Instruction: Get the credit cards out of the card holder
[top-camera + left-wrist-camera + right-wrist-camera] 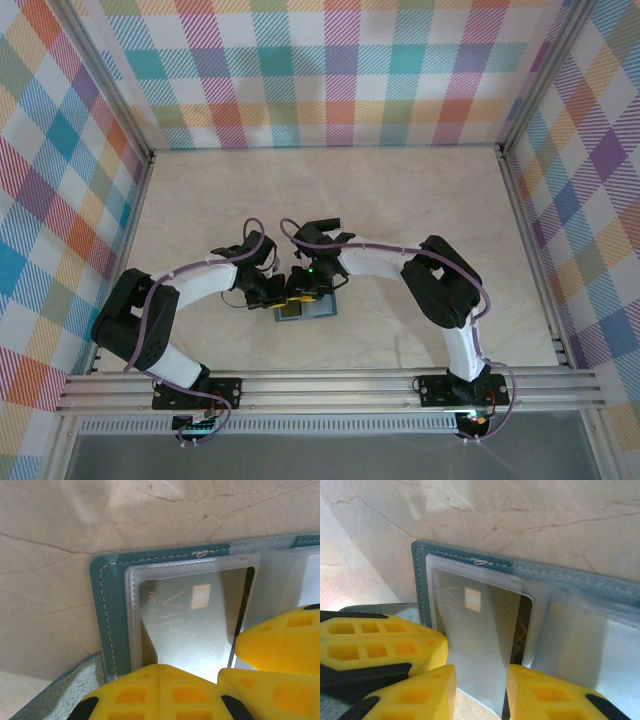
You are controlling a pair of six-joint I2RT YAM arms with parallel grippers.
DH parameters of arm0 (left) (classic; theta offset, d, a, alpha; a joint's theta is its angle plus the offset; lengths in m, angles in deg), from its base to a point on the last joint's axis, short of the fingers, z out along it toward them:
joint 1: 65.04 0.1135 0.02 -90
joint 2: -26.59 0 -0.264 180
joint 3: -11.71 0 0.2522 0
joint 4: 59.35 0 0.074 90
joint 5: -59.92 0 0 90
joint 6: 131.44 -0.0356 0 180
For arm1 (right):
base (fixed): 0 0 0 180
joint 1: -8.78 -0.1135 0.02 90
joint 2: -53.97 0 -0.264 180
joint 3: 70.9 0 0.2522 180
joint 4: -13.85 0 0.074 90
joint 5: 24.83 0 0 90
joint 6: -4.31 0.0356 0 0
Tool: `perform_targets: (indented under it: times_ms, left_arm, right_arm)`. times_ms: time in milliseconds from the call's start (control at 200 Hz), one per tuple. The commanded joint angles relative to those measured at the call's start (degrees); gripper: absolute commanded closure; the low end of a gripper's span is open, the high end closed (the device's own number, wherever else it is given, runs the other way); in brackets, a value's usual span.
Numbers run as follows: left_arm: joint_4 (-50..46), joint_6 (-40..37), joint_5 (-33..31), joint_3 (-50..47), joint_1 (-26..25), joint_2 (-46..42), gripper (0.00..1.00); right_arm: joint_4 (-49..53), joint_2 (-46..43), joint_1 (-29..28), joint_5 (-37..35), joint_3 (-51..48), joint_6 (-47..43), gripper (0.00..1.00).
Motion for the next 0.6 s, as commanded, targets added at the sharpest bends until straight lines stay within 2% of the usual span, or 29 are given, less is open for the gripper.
perform_targets:
  times_ms: [0,295,595]
  left_arm:
    - [-1.03,-0.05,-1.84,-0.34,-0.50,1.25,1.00]
    - [-1.60,-0.05,-1.98,-0.38,-0.51,0.62,1.00]
    - [-2.45,-0.16,-2.89,-0.39,-0.51,0.11,1.00]
  right_arm:
    - [0.60,1.14,0.35,-0.29,0.88,-0.39,0.66]
    - [1.21,2.56,0.35,-0.06,1.04,-0.87,0.66]
    - [8.57,1.49,0.35,-7.37,3.01,-2.92,0.68]
